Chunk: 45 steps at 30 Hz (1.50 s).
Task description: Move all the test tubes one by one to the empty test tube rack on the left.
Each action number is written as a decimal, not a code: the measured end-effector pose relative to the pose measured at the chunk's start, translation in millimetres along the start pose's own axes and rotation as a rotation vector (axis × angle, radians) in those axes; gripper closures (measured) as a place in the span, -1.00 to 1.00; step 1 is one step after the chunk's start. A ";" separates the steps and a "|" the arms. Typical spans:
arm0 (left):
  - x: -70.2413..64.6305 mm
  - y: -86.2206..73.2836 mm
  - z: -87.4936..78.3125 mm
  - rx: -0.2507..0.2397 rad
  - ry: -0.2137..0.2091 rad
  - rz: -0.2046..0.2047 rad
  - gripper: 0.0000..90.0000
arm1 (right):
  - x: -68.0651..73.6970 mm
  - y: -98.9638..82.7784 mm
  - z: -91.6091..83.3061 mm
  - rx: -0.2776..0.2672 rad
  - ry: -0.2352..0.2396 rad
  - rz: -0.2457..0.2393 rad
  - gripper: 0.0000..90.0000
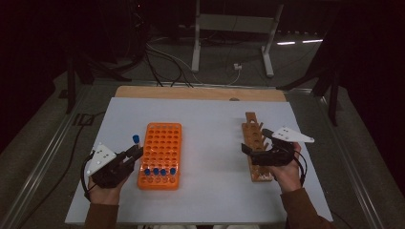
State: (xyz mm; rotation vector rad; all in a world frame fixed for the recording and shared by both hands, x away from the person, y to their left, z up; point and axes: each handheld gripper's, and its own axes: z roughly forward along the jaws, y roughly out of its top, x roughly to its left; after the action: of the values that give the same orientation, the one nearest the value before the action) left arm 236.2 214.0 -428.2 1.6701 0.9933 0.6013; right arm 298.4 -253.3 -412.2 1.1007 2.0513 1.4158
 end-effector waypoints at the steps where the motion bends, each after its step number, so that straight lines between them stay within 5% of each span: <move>1: -0.2 -1.1 -0.6 0.000 0.000 -0.001 0.74 | -1.0 -0.9 -1.1 -0.003 -0.002 0.005 -1.00; 24: -3.3 -30.6 -2.3 0.044 -0.011 -0.021 0.74 | -15.1 -24.6 -10.3 0.001 -0.019 0.069 -1.00; 45: -4.6 -50.8 -6.6 0.143 -0.026 0.007 0.74 | -17.7 -34.4 -11.2 -0.006 -0.015 0.100 -1.00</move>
State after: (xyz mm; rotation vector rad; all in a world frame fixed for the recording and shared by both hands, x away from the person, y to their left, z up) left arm 212.6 218.8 -473.6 1.8032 1.0330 0.5217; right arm 288.3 -279.8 -440.9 1.2229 2.0059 1.4553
